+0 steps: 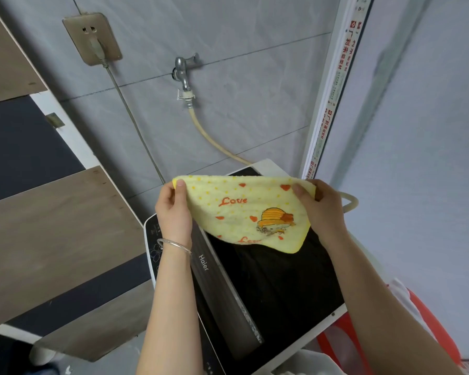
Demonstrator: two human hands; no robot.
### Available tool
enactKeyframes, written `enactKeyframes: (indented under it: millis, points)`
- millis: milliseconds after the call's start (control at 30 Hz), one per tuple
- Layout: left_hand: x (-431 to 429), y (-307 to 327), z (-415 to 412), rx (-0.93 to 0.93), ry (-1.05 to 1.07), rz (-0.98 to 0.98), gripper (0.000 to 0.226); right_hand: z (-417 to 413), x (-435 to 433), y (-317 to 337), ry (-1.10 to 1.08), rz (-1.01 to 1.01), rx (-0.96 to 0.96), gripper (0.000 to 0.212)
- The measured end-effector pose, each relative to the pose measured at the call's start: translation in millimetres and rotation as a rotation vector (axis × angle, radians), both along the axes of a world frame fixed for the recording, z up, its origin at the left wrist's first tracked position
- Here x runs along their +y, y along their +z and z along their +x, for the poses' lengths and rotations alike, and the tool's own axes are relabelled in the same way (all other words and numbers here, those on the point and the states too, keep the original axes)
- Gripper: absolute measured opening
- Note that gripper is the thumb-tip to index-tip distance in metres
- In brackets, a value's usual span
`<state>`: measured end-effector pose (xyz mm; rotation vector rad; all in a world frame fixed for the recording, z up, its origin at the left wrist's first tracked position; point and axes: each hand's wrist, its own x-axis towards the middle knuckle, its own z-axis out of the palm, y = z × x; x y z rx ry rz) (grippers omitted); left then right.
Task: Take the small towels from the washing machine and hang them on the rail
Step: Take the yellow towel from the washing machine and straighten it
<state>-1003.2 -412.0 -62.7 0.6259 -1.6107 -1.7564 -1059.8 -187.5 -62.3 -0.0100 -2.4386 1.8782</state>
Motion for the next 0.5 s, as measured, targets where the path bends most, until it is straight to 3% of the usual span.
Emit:
enactKeyframes:
  millis: [233,500]
  points:
    - [-0.3,-3.8,-3.3,-0.087,0.074,-0.002,0.026,-4.4,2.6,17.5,-0.065,-0.04,0.049,0.016]
    - [8.4,-32.9,-5.9,-0.329,-0.025,0.055,0.036,-10.8,0.4,-8.0,-0.061,0.12,-0.143,0.02]
